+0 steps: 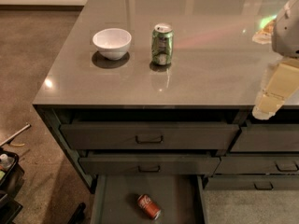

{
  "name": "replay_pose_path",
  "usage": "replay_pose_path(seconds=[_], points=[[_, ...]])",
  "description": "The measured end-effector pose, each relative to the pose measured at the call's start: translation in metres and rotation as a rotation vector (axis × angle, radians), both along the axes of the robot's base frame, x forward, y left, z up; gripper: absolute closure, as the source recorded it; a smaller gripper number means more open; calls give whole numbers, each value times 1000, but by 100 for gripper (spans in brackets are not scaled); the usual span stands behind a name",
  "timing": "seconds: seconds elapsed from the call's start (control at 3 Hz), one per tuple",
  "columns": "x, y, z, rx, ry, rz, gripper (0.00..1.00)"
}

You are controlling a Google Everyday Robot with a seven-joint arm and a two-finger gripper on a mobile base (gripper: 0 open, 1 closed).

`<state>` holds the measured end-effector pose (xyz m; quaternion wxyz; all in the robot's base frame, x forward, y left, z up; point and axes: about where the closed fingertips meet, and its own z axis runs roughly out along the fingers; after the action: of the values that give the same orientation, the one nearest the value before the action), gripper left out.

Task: Pick coke can from bottom drawer and place on counter

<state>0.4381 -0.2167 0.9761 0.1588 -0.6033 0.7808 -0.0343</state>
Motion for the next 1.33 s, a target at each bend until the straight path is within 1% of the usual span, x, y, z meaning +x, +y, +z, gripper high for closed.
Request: replay_pose_path(seconds=[0.33, 0.67, 1.0, 1.33], points=[[0, 0, 0, 0, 0, 0, 0], [-9, 2, -16, 76, -15, 12, 0], [-36, 17, -49, 217, -46, 6, 0], [-59, 51, -93, 380, -49, -47, 0]])
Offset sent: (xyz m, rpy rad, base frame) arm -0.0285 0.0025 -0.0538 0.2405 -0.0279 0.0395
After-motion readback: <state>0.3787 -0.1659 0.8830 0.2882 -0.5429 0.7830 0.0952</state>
